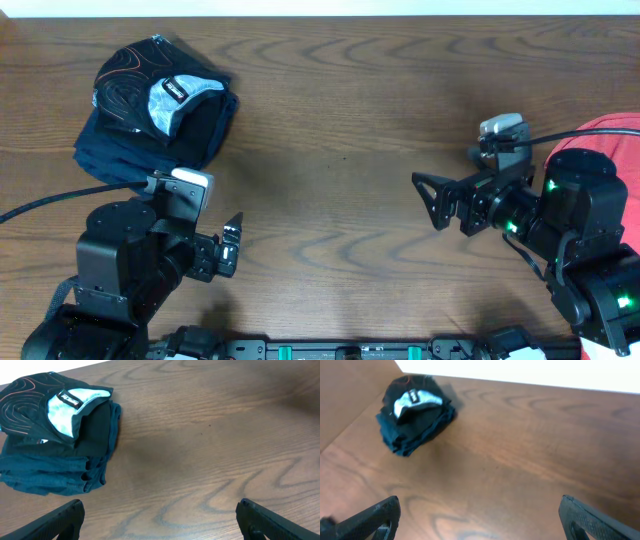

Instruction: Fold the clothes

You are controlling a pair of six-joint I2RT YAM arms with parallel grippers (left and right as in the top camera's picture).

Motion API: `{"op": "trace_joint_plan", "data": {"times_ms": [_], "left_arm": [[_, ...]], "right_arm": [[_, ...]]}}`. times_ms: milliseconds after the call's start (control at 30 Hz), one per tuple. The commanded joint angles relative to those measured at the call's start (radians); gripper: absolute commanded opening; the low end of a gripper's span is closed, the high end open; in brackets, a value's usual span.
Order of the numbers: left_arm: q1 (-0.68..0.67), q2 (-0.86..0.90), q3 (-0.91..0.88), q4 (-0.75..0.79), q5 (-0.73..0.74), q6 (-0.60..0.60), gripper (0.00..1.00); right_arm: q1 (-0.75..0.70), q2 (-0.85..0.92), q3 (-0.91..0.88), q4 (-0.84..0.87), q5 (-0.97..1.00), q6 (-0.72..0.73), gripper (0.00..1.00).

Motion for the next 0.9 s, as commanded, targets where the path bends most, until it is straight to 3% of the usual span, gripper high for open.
{"op": "trace_joint_plan", "data": {"times_ms": [0,333,567,867], "left_arm": [[-0.002,-0.001,0.008,-0.002,-0.012,-0.005,0.98],[-0.002,-0.001,0.008,-0.002,-0.012,-0.005,0.98],[-0.002,-0.001,0.008,-0.002,-0.012,-0.005,0.98],[-0.002,-0.001,0.008,-0.002,-0.012,-0.005,0.98]], "right_arm": [[0.005,-0.005,0.01,-0.026,-0.024,-0.011,0.99],[0.005,-0.075,0.011,0.091,0.196,-0.079,0.99],[-0.023,-0.217,-0.022,0.175,0.209,-0.36,0.99],[-0.155,-0.485,-0.378,0.206,0.229,-0.327,0.99]]}}
